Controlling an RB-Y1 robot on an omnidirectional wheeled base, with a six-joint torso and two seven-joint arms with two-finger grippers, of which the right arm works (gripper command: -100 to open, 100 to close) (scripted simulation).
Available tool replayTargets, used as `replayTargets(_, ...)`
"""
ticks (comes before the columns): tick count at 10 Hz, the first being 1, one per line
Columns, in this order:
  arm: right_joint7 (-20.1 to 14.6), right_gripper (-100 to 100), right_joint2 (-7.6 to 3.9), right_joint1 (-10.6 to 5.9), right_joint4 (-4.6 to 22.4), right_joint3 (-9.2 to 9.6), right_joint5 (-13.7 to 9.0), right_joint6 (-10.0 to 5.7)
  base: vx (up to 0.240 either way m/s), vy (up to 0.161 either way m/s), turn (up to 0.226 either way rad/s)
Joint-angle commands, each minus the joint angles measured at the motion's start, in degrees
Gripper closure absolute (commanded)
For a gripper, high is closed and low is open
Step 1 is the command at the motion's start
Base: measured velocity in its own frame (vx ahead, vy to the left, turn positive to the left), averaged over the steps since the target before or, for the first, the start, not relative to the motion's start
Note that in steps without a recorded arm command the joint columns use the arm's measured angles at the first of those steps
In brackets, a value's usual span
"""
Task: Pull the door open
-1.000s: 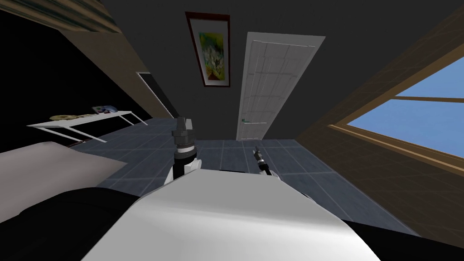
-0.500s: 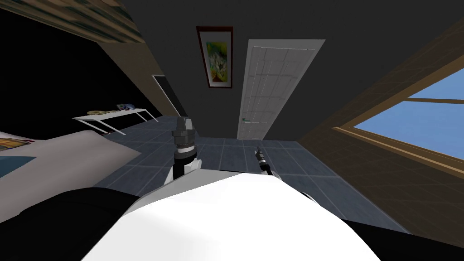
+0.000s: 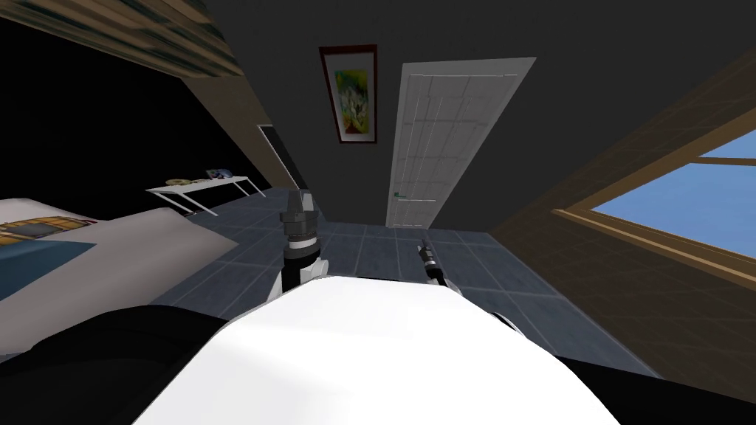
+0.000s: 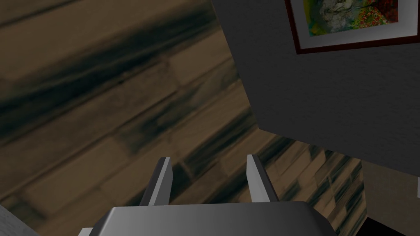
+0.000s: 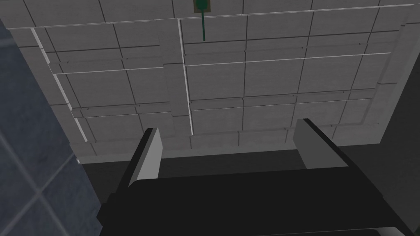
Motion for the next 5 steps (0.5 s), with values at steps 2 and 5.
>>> replayTargets(2,-0.3,-100,-0.21,-0.56,2.1,-1.42,-0.3,-1.08,0.103,-0.106,0.081)
replayTargets(5,-0.5,-100,-0.38,-0.83,3.2,-2.21,-0.5,-1.52,0.172,-0.059,0.031)
